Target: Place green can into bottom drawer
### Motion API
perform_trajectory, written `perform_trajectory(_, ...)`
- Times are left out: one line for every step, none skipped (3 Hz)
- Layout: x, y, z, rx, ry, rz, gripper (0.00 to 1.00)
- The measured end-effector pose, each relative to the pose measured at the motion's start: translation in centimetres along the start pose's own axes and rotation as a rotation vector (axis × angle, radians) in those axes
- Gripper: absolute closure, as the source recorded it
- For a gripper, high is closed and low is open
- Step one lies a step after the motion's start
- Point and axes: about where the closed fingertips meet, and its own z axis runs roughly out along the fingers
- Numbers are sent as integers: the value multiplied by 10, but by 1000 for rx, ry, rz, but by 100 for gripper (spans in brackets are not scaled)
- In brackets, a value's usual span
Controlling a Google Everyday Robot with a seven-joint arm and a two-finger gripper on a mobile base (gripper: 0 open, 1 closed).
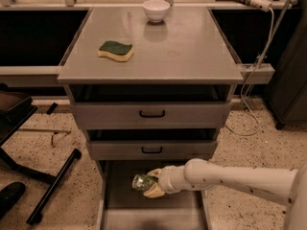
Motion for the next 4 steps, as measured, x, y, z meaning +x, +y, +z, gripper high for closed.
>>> perform_trajectory(19,-14,43,61,61,-43,100)
perform_trajectory(39,-42,59,159,136,-64,100)
perform_trajectory(69,-64,62,214,222,-54,100)
perform_trajectory(90,-72,68,212,224,-5,100)
